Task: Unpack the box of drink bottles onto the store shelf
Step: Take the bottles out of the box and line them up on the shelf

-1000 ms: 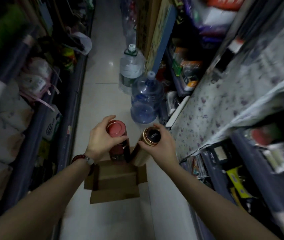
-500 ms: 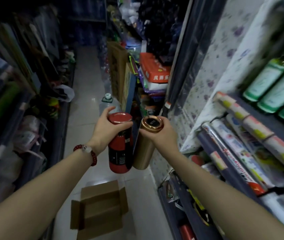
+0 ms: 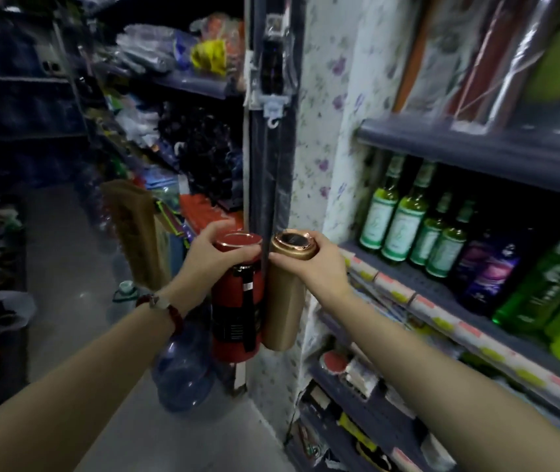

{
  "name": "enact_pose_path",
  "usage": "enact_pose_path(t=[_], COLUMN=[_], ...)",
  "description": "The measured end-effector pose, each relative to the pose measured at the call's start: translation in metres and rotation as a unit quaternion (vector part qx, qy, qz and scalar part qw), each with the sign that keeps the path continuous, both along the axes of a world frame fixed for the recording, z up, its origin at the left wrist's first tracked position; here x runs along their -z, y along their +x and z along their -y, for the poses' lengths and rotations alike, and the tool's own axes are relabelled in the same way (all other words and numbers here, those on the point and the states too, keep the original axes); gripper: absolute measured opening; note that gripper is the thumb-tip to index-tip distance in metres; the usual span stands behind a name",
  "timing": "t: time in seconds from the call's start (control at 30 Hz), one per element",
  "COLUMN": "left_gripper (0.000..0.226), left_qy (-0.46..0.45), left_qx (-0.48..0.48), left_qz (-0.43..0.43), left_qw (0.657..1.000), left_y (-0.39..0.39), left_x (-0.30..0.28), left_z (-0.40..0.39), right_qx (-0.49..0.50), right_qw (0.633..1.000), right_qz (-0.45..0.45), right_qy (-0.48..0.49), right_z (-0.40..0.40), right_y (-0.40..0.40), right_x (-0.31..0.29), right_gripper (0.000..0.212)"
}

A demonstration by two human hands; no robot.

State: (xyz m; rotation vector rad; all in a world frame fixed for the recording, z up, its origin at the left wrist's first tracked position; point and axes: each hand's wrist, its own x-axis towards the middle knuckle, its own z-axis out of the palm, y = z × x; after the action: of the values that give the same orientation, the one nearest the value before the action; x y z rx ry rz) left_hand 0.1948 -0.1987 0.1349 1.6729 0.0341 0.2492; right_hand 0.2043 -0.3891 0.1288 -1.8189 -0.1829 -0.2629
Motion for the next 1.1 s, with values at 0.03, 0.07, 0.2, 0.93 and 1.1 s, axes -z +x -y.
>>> enact_pose_path(t=[0.03, 0.07, 0.2, 0.93, 1.1], left_gripper=[0.063, 0.066, 0.083, 0.048, 0.056], left_qy=[0.006, 0.007, -0.002, -0.046, -0.064], left_qx=[0.02, 0.04, 0.107, 0.396, 0.421], left_qz=[0.009, 0.014, 0.023, 0.128, 0.146], left_qw=[1.0, 0.999, 0.994, 0.908, 0.893], left_y=[0.006, 0.012, 0.032, -0.014, -0.038], left_x=[-0.009, -0.017, -0.044, -0.189, -0.211], left_z=[0.004, 0.009, 0.033, 0.248, 0.297], right_qx=[0.008, 0.017, 0.062, 0.266, 0.29], right_qw=[1.0, 1.0, 0.998, 0.95, 0.941], right_qz=[0.008, 0.012, 0.025, 0.143, 0.161], right_qy=[0.004, 0.008, 0.017, 0.076, 0.069], right_z=[0.004, 0.008, 0.032, 0.215, 0.256], right_y=[0.0, 0.0, -0.007, -0.133, -0.169], right_x=[-0.008, -0.016, -0.045, -0.179, -0.206], right_gripper=[0.047, 0.046, 0.046, 0.043, 0.04])
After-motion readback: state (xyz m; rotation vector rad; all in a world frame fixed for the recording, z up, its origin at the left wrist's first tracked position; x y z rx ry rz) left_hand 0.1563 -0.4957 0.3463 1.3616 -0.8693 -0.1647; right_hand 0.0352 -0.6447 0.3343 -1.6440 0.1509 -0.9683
